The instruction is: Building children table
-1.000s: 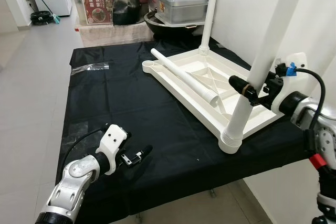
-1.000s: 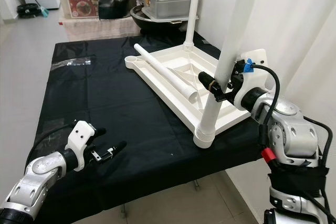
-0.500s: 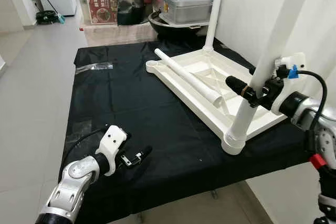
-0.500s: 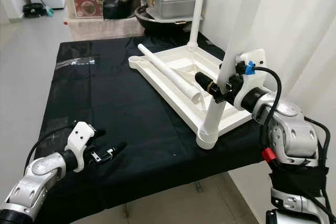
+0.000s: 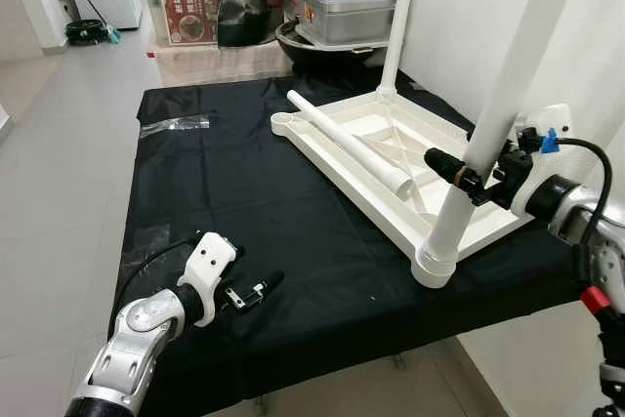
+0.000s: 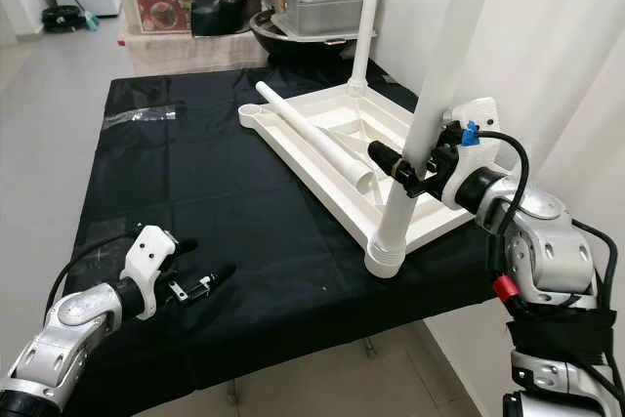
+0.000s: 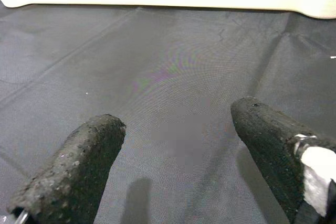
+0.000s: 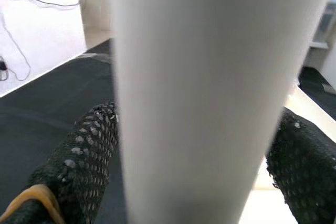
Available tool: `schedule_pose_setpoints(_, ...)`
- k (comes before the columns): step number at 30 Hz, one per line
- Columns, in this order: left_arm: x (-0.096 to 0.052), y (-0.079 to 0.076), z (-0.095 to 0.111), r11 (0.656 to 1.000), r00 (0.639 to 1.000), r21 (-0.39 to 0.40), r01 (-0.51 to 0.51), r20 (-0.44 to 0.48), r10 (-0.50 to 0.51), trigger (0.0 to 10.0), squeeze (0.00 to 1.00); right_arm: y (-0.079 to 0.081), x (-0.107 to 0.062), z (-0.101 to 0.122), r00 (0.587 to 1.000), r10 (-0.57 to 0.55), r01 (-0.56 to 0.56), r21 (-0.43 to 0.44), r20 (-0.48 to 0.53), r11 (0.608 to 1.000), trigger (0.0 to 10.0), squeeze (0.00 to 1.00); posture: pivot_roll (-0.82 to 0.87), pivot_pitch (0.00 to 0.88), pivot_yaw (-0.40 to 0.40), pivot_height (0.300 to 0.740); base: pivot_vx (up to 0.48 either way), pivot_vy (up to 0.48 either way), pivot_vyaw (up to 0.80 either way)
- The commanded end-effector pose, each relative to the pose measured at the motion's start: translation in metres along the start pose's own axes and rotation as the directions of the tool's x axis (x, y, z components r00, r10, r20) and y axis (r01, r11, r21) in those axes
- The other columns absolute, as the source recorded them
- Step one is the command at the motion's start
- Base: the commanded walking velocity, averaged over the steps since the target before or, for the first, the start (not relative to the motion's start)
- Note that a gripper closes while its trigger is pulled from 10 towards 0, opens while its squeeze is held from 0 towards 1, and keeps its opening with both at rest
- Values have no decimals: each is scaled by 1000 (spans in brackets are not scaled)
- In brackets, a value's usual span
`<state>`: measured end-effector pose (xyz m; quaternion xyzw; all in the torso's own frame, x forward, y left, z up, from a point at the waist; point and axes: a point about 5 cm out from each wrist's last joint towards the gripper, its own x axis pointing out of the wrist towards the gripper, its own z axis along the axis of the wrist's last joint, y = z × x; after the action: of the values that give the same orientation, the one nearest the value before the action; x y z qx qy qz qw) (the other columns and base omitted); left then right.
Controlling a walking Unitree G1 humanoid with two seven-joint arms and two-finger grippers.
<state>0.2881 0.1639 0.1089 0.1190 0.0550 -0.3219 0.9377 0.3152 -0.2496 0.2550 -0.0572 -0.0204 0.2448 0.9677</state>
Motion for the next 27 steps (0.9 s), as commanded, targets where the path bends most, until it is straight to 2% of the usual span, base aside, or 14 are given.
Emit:
schedule_pose_setpoints(1, -4, 1, -3, 1000, 1000, 7, 2, -23, -2, 10000, 0, -2, -2, -4, 1000, 5, -5, 4, -13, 1000, 10000, 0, -12, 0, -32, 740, 0, 0, 0)
schedule_pose_setpoints(2, -4, 1, -3, 1000, 1000, 7, 3, -23, -3, 10000, 0, -2, -2, -5, 1000, 7, -7, 2, -13, 1000, 9137, 0, -12, 0, -32, 740, 0, 0, 0)
schedule_pose_setpoints(3, -4, 1, -3, 1000, 1000, 7, 3, -23, -3, 10000, 0, -2, -2, -5, 1000, 7, -7, 2, -13, 1000, 9137, 0, -12, 0, -32, 740, 0, 0, 0)
schedule_pose_setpoints(4, -4, 1, -3, 1000, 1000, 8, 4, -23, -4, 10000, 0, -2, -3, -7, 1000, 10, -10, 0, -14, 1000, 6471, 0, -11, 0, -32, 740, 0, 0, 0)
schedule_pose_setpoints(5, -4, 1, -3, 1000, 1000, 8, 4, -23, -4, 10000, 0, -2, -3, -7, 1000, 10, -10, 0, -14, 1000, 6471, 0, -11, 0, -32, 740, 0, 0, 0)
schedule_pose_setpoints(6, -4, 1, -3, 1000, 1000, 8, 3, -23, -3, 10000, 0, -3, -3, -8, 1000, 10, -10, -8, -18, 1000, 2627, 0, -11, 0, -33, 740, 0, 0, 0)
schedule_pose_setpoints(7, -4, 1, -3, 1000, 1000, 8, 3, -23, -3, 10000, 0, -4, -3, -9, 1000, 13, -14, -11, -19, 1000, 0, 0, -11, 0, -33, 740, 0, 0, 0)
schedule_pose_setpoints(19, -4, 1, -3, 1000, 1000, 7, 1, -23, -1, 10000, 0, -6, -3, -12, 1000, 14, -14, -9, -8, 1000, 0, 0, -10, 0, -35, 740, 0, 0, 0)
schedule_pose_setpoints(27, -3, 0, -3, 1000, 1000, 6, 2, -23, -1, 10000, 0, -1, -3, -16, 1000, 5, -5, 13, 6, 1000, 0, 0, -17, 0, -36, 740, 0, 0, 0)
